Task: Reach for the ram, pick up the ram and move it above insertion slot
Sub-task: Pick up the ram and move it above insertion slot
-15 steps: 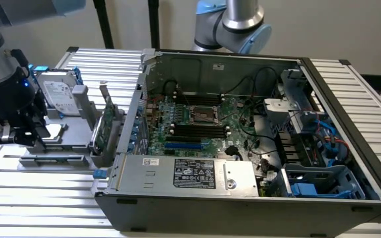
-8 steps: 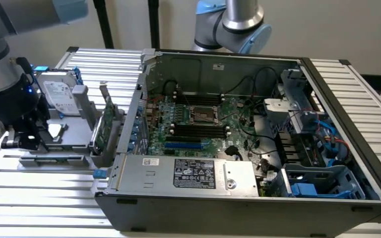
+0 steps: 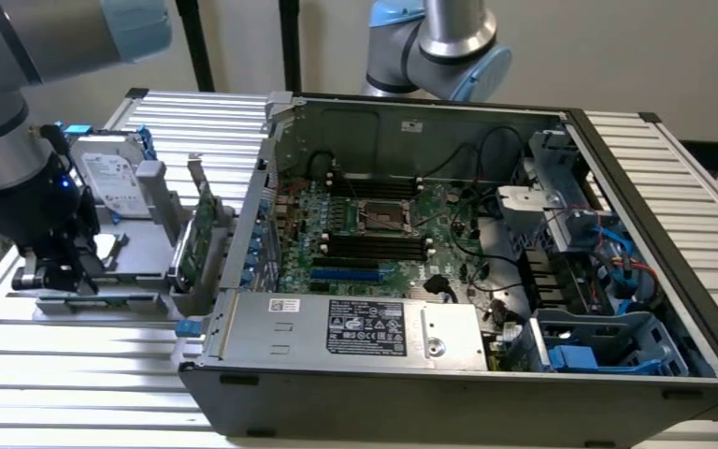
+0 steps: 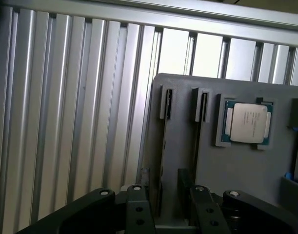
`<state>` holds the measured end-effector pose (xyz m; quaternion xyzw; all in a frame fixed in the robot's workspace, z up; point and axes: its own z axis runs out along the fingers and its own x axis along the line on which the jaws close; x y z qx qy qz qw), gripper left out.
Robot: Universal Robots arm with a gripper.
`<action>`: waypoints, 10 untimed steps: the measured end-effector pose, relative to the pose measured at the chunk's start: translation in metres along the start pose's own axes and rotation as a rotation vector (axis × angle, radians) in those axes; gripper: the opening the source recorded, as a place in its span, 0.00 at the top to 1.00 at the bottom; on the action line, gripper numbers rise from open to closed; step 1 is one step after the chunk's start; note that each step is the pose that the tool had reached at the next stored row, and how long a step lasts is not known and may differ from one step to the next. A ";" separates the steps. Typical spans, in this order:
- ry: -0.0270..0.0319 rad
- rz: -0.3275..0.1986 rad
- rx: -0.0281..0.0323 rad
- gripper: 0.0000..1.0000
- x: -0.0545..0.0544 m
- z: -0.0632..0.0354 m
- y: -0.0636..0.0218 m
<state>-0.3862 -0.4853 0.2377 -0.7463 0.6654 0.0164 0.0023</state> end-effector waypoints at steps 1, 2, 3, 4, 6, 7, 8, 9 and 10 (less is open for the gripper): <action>-0.0001 0.001 0.0001 0.63 0.000 0.0019 0.0000; -0.0001 0.001 0.0001 0.63 0.000 0.0036 -0.0001; -0.0001 0.002 0.0001 0.63 0.000 0.0054 -0.0001; -0.0001 0.002 0.0002 0.63 0.000 0.0072 -0.0001; -0.0001 0.003 0.0002 0.63 0.000 0.0110 -0.0002; -0.0001 0.003 0.0002 0.63 0.000 0.0128 -0.0002; -0.0001 0.004 0.0001 0.63 0.000 0.0146 -0.0003; -0.0001 0.004 0.0001 0.63 0.000 0.0164 -0.0003; -0.0001 0.005 0.0002 0.63 0.001 0.0182 -0.0003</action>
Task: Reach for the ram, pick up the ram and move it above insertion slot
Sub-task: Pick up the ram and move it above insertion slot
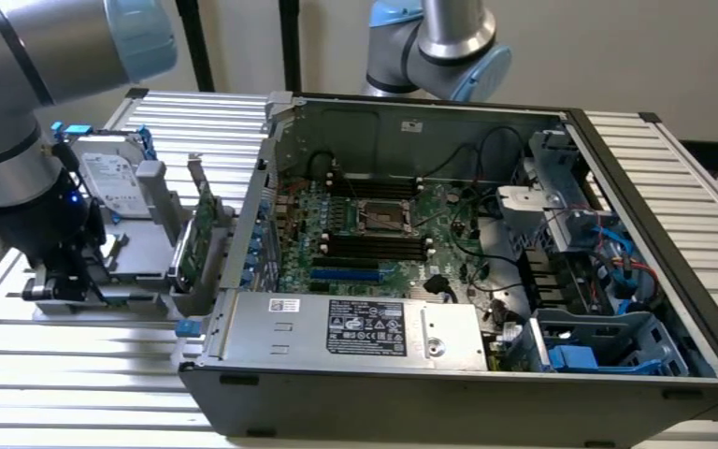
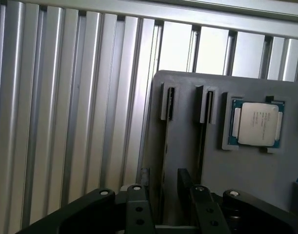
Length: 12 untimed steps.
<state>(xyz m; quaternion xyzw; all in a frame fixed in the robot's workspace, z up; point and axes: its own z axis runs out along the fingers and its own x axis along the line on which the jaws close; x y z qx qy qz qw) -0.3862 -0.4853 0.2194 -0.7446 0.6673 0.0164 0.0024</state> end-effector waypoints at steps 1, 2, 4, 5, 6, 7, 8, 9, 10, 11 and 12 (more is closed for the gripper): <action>-0.0001 0.001 0.0001 0.63 0.000 0.0018 0.0000; -0.0001 0.001 0.0001 0.63 0.000 0.0036 0.0000; -0.0001 0.002 0.0000 0.63 0.000 0.0072 0.0002; 0.0000 0.002 0.0000 0.63 0.000 0.0091 0.0006; 0.0001 0.002 -0.0002 0.63 0.000 0.0108 0.0012; 0.0000 0.003 -0.0001 0.63 0.000 0.0127 0.0021; -0.0002 0.003 0.0001 0.63 0.000 0.0145 0.0031; -0.0004 0.004 0.0003 0.63 0.000 0.0160 0.0036; -0.0005 0.004 0.0003 0.63 0.000 0.0172 0.0037; -0.0009 0.005 0.0002 0.63 0.000 0.0180 0.0037; -0.0015 0.007 0.0002 0.63 0.000 0.0185 0.0037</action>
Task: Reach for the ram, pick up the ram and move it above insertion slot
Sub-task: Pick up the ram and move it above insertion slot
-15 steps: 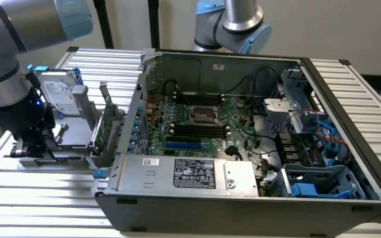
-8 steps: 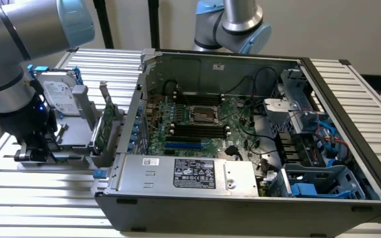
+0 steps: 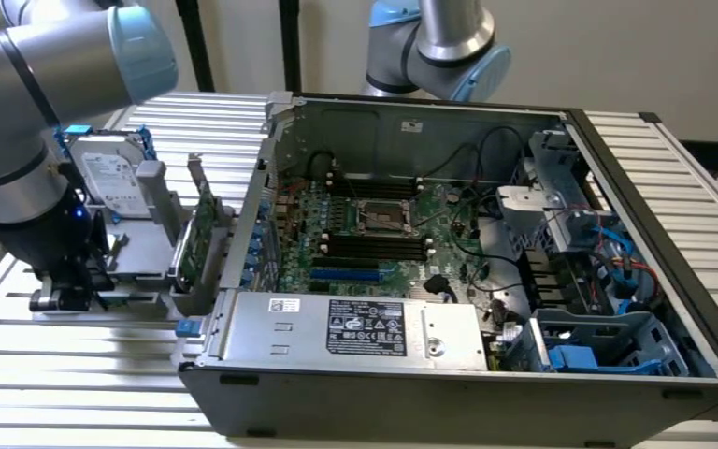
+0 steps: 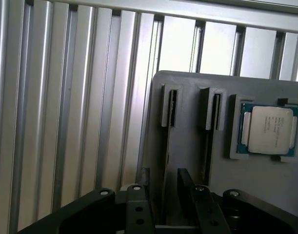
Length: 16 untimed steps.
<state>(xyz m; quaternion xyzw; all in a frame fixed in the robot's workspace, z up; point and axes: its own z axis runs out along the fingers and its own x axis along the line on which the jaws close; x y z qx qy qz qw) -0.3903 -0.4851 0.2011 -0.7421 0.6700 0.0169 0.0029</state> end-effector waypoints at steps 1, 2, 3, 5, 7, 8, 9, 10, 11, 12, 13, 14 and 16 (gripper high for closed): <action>-0.0006 0.003 0.0001 0.63 0.000 0.0005 0.0000; -0.0012 0.006 0.0004 0.63 0.000 0.0011 -0.0001; -0.0018 0.010 0.0005 0.63 0.000 0.0016 -0.0001; -0.0032 0.016 0.0006 0.63 -0.001 0.0026 -0.0001; -0.0045 0.019 0.0007 0.63 -0.001 0.0035 -0.0001; -0.0050 0.020 0.0007 0.63 -0.001 0.0039 -0.0001; -0.0053 0.021 0.0007 0.66 -0.001 0.0042 -0.0001; -0.0054 0.022 0.0007 0.66 -0.001 0.0044 -0.0002; -0.0054 0.023 0.0006 0.78 -0.001 0.0045 -0.0002; -0.0054 0.025 0.0005 0.78 -0.001 0.0045 -0.0001; -0.0054 0.027 0.0004 0.84 -0.001 0.0045 -0.0001; -0.0056 0.030 0.0004 0.84 -0.001 0.0045 -0.0001; -0.0059 0.037 0.0004 0.87 -0.001 0.0046 -0.0002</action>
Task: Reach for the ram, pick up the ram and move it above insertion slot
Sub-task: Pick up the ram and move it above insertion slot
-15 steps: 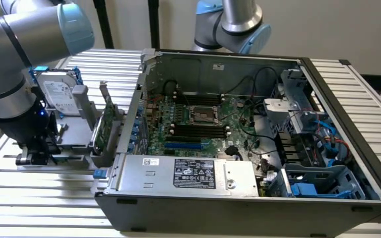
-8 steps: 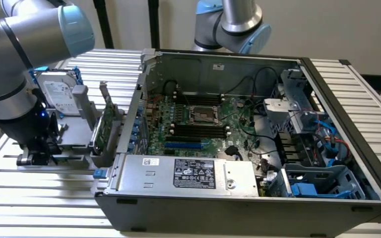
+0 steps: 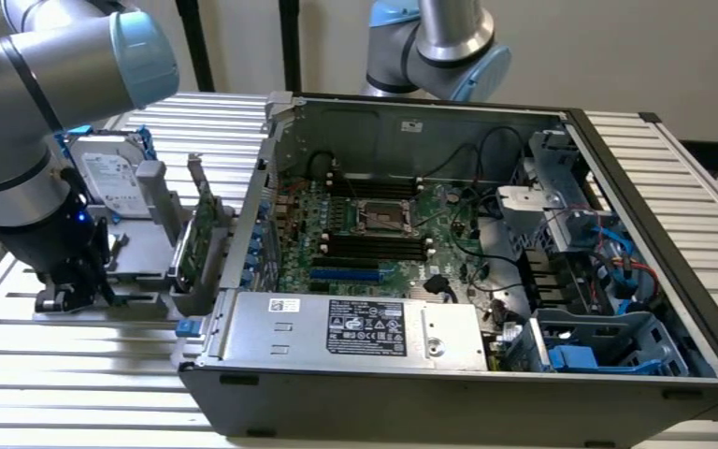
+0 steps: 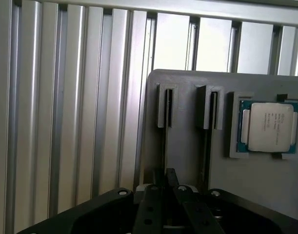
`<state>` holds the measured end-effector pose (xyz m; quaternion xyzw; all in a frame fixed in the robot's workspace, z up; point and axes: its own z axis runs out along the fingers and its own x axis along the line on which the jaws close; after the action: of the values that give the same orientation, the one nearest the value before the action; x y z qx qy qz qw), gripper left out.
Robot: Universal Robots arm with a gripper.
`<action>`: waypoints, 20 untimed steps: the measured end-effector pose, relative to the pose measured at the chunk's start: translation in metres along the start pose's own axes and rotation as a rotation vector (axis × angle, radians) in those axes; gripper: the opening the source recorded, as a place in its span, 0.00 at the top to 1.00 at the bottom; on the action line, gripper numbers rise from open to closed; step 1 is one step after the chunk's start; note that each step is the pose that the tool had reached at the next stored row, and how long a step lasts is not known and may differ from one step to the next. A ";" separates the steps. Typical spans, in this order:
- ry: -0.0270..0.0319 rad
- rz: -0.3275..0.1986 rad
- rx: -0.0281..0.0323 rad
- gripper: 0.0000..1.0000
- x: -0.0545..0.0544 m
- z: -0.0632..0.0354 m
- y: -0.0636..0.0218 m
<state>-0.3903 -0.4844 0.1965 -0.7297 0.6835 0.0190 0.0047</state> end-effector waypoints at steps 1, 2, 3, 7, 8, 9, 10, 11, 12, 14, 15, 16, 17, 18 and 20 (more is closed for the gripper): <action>-0.0001 0.003 0.0000 0.87 0.000 0.0000 0.0000; -0.0001 0.004 -0.0001 0.87 0.000 0.0000 0.0000; 0.0000 0.004 -0.0001 0.87 0.000 0.0000 0.0000; -0.0002 0.007 0.0000 0.87 0.000 0.0000 0.0000; -0.0003 0.011 0.0001 0.87 0.000 0.0000 0.0000; -0.0004 0.016 0.0003 0.87 0.000 0.0001 0.0000; -0.0005 0.020 0.0005 0.87 0.000 0.0001 -0.0001; -0.0006 0.026 0.0007 0.87 0.000 0.0001 -0.0001; -0.0006 0.031 0.0009 0.87 0.000 0.0000 -0.0001; -0.0009 0.045 0.0013 0.87 0.000 0.0001 -0.0002; -0.0010 0.051 0.0015 0.87 0.000 0.0000 -0.0002; -0.0011 0.054 0.0017 0.87 0.000 -0.0001 -0.0002; -0.0012 0.056 0.0018 0.87 0.000 -0.0004 -0.0002; -0.0012 0.057 0.0017 0.87 0.000 -0.0009 -0.0002; -0.0011 0.058 0.0016 0.87 0.000 -0.0035 -0.0001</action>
<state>-0.3901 -0.4844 0.2000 -0.7096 0.7043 0.0189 0.0051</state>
